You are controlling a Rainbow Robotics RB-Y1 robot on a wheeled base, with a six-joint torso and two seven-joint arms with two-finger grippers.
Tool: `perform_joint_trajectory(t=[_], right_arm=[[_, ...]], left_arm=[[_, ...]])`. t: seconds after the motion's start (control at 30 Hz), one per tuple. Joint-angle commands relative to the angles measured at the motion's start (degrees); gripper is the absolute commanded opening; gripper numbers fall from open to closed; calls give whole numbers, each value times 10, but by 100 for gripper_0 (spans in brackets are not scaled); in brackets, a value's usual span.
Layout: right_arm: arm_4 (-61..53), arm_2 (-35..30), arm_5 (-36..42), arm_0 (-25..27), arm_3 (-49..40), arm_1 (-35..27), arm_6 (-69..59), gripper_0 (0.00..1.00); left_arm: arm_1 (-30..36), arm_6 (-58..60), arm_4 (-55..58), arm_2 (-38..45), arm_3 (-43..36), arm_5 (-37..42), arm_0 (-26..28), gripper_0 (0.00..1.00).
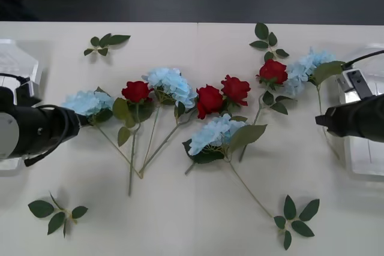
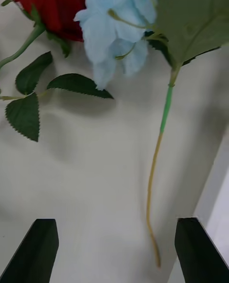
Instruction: Put the red flowers into the right box and the blue flowers into the left box
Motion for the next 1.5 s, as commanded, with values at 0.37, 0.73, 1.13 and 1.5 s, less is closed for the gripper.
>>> perform_joint_trajectory(t=[0.37,0.73,1.13,1.5], right_arm=[[47,23,-41,-48,83,-15,-39,72],[60,47,-42,-98,152,-15,-41,72],[93,62,-56,-129,200,0,-46,72],[91,74,-79,-121,216,2,-46,72]], left_arm=[[-95,83,-155,-86,46,-70,-10,100],[-95,99,-233,-143,58,-75,-1,100],[-92,98,-238,-144,79,-130,55,100],[-92,97,-251,-160,163,-215,36,100]])
